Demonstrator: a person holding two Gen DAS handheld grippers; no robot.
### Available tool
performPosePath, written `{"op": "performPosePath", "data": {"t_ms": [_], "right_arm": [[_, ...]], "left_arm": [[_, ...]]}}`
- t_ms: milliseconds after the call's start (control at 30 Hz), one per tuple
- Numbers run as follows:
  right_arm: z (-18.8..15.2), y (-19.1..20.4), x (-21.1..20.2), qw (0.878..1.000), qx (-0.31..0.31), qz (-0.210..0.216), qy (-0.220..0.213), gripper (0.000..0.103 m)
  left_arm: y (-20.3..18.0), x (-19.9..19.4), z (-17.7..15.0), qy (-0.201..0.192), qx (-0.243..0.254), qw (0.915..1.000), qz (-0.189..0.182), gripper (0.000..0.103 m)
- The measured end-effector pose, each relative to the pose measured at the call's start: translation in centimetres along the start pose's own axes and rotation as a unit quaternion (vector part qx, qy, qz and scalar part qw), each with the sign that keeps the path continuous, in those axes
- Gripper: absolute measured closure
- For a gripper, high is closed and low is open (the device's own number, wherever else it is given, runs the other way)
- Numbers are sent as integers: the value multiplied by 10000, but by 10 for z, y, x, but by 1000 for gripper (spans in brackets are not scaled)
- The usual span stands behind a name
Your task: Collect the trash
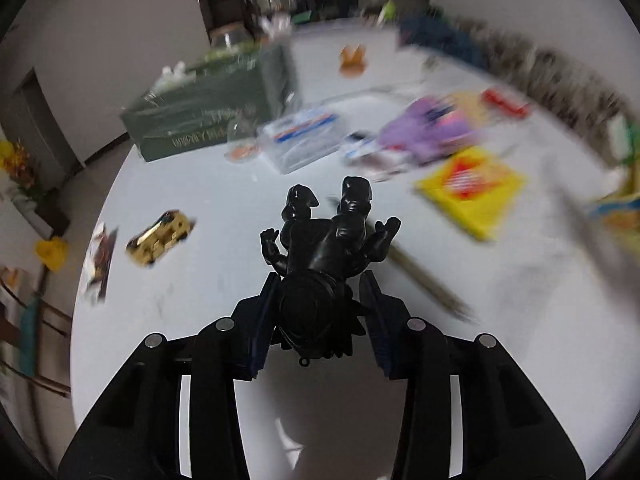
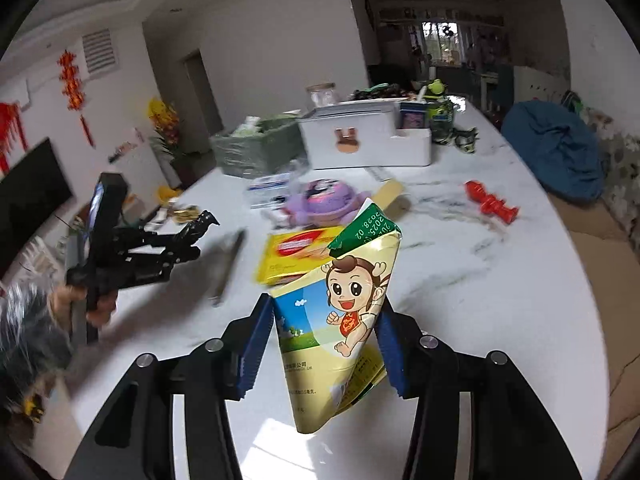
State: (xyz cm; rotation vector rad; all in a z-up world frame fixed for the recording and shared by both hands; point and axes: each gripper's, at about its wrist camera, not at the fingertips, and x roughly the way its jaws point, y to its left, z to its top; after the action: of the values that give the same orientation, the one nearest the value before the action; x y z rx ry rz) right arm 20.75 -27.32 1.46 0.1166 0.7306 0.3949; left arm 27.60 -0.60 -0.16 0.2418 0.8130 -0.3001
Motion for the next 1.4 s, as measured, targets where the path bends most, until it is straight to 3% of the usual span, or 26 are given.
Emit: {"op": "performPosePath", "data": {"t_ms": [100,200,300,400,533,633,667,700,733,800,867,1000,1067,1167,1300,1400], "right_arm": [[-23,26,-31,9994,17,359,-26,54],[-53,54,-65,9973,26,726,42,54],[-98,86,-101,9928,-11,1147,339,53],[-139,110,-122,9871,-108,1435,697,53],[-199,128,-115,9757,-147,1659,1421,53],[-239,128,-74,9608,-10,1707,2183,47],[-256,127,-49,9533,9,1637,2540,43],[-267,126,-33,9485,-37,1529,2773,37],[-281,125,-12,9412,-111,1356,3094,35],[-299,125,13,9298,-287,1108,3498,36],[-303,124,14,9291,-345,1015,3540,38],[-260,128,-39,9501,-384,1226,2842,38],[-219,128,-72,9644,-462,1420,2181,35],[-137,116,-102,9877,-746,937,1007,23],[-47,89,-65,9941,-1068,-127,117,20],[19,71,8,9851,-1606,-612,-5,20]], "left_arm": [[-20,-58,-27,-349,-40,9993,-131,63],[-51,-131,-79,-706,97,9969,-336,63],[-77,-165,-123,-723,212,9953,-605,63],[-102,-187,-181,-436,302,9948,-874,62],[-129,-185,-250,-7,590,9928,-1046,62],[-143,-161,-284,394,873,9896,-1074,62],[-148,-151,-294,539,1031,9879,-1026,53],[-153,-134,-304,743,1204,9861,-872,35],[-154,-124,-311,835,1271,9854,-771,27],[-154,-106,-318,1014,1266,9836,-783,24],[-148,-96,-319,1233,1078,9829,-848,24],[-129,-115,-299,954,807,9885,-849,24],[-117,-139,-277,576,637,9922,-905,24],[-100,-167,-230,-76,438,9953,-864,14],[-80,-165,-168,-619,129,9961,-610,13],[-64,-141,-131,-584,-483,9958,-516,13]]}}
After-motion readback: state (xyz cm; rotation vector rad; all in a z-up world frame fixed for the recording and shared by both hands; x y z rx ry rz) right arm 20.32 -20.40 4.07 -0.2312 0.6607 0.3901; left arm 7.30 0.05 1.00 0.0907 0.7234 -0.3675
